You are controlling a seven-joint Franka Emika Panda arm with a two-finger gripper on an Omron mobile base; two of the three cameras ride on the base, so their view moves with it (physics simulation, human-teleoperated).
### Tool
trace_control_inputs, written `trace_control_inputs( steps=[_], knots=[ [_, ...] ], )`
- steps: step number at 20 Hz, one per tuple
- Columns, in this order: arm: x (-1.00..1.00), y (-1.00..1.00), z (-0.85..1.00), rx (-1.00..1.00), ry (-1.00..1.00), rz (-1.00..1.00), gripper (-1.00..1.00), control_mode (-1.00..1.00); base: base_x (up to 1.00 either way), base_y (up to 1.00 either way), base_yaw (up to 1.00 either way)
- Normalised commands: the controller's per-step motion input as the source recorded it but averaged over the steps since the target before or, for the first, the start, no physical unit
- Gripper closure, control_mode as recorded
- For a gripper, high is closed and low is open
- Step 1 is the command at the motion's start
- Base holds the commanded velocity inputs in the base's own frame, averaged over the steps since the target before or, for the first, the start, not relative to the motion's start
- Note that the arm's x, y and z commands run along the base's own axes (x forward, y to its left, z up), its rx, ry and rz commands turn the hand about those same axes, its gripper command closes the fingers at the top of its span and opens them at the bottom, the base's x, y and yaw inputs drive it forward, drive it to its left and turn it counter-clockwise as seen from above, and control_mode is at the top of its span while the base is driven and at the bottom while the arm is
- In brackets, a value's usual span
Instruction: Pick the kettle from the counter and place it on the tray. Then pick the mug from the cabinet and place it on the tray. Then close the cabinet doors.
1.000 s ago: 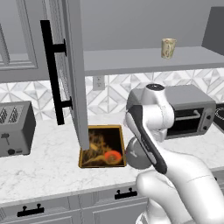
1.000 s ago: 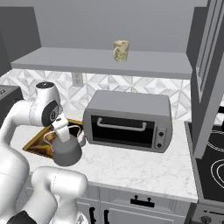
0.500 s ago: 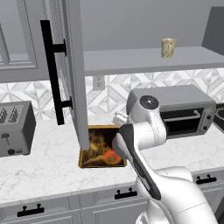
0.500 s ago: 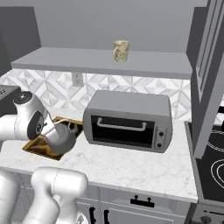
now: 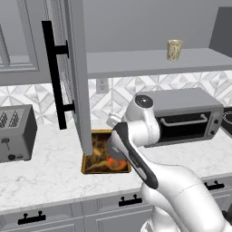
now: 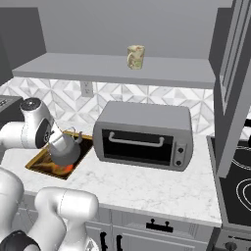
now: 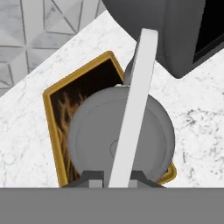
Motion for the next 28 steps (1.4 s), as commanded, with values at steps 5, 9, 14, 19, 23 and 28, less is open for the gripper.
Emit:
trace_control_inputs(
  steps=[5,9,14,19,23,28],
  knots=[
    [0.39,0.27,-0.11,0.00,0.04,0.11,1.00,-1.00,0.00,0.00,0.00],
    [0.35,0.15,-0.23,-0.01,0.00,0.06,1.00,-1.00,0.00,0.00,0.00],
    [0.38,0.09,-0.22,-0.01,0.00,0.02,1.00,-1.00,0.00,0.00,0.00],
    [0.35,0.05,-0.14,-0.03,0.00,0.01,1.00,-1.00,0.00,0.00,0.00],
    [0.24,0.00,-0.10,-0.06,0.00,0.00,1.00,-1.00,0.00,0.00,0.00],
    [0.23,0.03,-0.03,-0.04,-0.02,0.00,1.00,-1.00,0.00,0.00,0.00]
  ],
)
